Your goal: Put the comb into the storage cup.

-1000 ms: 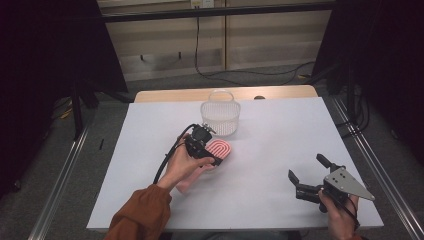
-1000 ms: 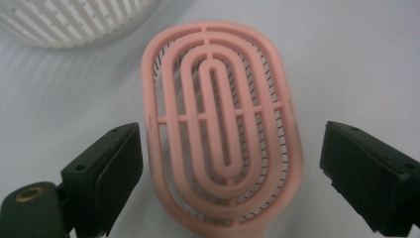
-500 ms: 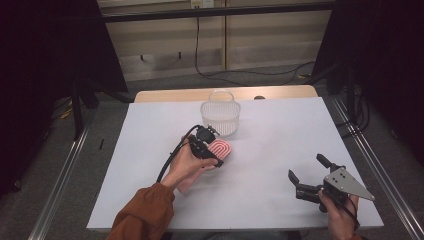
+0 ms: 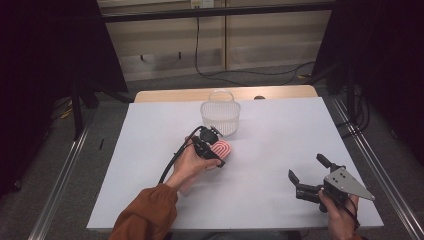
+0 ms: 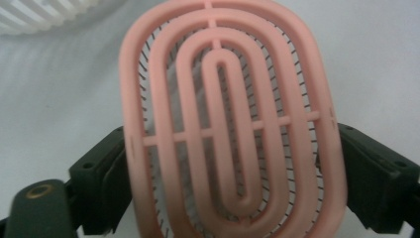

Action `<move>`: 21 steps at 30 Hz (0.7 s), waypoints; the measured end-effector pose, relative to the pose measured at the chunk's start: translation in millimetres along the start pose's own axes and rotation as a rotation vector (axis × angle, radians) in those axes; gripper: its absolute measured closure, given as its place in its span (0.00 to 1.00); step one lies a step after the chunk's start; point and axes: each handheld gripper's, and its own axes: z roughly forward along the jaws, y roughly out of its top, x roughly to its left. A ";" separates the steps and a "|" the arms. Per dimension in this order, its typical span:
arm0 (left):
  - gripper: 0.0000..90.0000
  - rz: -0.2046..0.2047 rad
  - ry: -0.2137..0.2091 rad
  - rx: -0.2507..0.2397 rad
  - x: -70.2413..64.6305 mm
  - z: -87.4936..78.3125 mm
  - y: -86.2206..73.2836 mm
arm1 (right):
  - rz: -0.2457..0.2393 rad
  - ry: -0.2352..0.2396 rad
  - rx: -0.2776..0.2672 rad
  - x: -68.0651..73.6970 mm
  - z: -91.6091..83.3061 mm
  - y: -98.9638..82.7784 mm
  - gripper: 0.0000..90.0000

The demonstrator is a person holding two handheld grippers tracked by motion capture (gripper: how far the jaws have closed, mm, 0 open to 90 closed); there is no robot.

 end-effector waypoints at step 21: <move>0.20 -0.027 0.020 0.009 -3.0 -2.9 -1.0 | -0.001 0.000 -0.001 -0.1 0.0 0.0 0.00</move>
